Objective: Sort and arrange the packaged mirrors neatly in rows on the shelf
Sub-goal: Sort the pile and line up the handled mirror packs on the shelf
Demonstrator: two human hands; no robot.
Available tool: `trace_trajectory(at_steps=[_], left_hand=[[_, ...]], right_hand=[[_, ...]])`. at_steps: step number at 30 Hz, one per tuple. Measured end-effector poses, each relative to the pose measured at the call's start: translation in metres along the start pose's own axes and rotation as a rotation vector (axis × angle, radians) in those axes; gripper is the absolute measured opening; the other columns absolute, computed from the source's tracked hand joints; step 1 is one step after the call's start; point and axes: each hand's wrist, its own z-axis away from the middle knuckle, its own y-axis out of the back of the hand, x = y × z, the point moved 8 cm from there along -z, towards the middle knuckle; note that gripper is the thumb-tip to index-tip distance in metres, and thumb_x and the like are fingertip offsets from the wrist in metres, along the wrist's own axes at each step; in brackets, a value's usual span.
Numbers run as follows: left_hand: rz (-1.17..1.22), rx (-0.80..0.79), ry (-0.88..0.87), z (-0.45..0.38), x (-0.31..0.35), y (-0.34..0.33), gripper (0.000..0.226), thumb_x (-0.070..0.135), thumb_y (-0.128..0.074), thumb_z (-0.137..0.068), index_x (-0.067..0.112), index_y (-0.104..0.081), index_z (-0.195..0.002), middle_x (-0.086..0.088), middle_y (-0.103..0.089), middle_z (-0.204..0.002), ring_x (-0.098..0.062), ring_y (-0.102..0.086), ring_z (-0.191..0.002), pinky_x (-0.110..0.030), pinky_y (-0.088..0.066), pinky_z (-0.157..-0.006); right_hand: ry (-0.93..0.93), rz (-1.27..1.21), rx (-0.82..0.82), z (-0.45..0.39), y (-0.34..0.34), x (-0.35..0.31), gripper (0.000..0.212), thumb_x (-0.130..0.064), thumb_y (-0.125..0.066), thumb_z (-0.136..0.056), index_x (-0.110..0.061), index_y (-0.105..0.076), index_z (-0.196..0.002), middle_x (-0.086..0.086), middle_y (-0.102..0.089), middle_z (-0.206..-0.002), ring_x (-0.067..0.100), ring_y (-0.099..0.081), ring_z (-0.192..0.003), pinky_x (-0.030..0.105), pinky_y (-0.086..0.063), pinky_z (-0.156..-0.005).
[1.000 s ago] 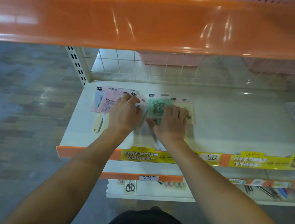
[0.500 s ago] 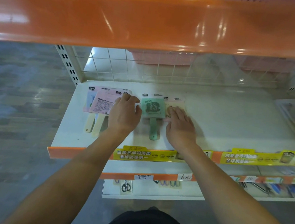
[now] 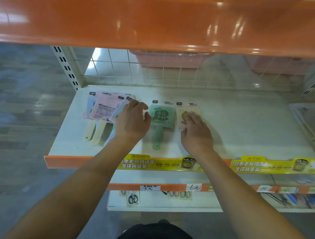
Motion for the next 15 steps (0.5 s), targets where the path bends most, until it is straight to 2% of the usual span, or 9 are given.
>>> trace_trajectory(at_steps=[4,10,15], left_hand=[[-0.011,-0.002,0.020,0.001,-0.004,0.001,0.027,0.025,-0.051,-0.092,0.017,-0.063,-0.115,-0.002,-0.054,-0.123,-0.024,-0.057,-0.105,-0.036,-0.051,-0.074],[-0.034,-0.011,0.034,0.003,-0.007,0.003,0.029,0.027,-0.048,-0.093,0.019,-0.061,-0.118,0.001,-0.052,-0.126,-0.021,-0.055,-0.109,-0.032,-0.045,-0.070],[-0.048,-0.028,0.047,0.006,-0.009,0.004,0.030,0.028,-0.049,-0.093,0.019,-0.061,-0.119,0.000,-0.052,-0.126,-0.022,-0.053,-0.112,-0.034,-0.049,-0.075]], right_hand=[[-0.013,0.015,0.023,0.003,0.001,-0.013,0.055,-0.030,-0.039,-0.097,-0.017,-0.027,-0.150,0.007,-0.015,-0.161,0.024,-0.008,-0.149,0.041,-0.010,-0.120],[0.104,0.082,-0.052,0.014,-0.015,-0.053,0.056,-0.054,-0.035,-0.095,-0.039,-0.029,-0.148,0.002,-0.010,-0.163,0.031,0.001,-0.149,0.045,-0.001,-0.121],[0.091,0.031,-0.075,0.013,-0.012,-0.041,0.058,-0.062,-0.038,-0.093,-0.039,-0.035,-0.145,0.000,-0.014,-0.162,0.030,0.000,-0.149,0.043,-0.008,-0.121]])
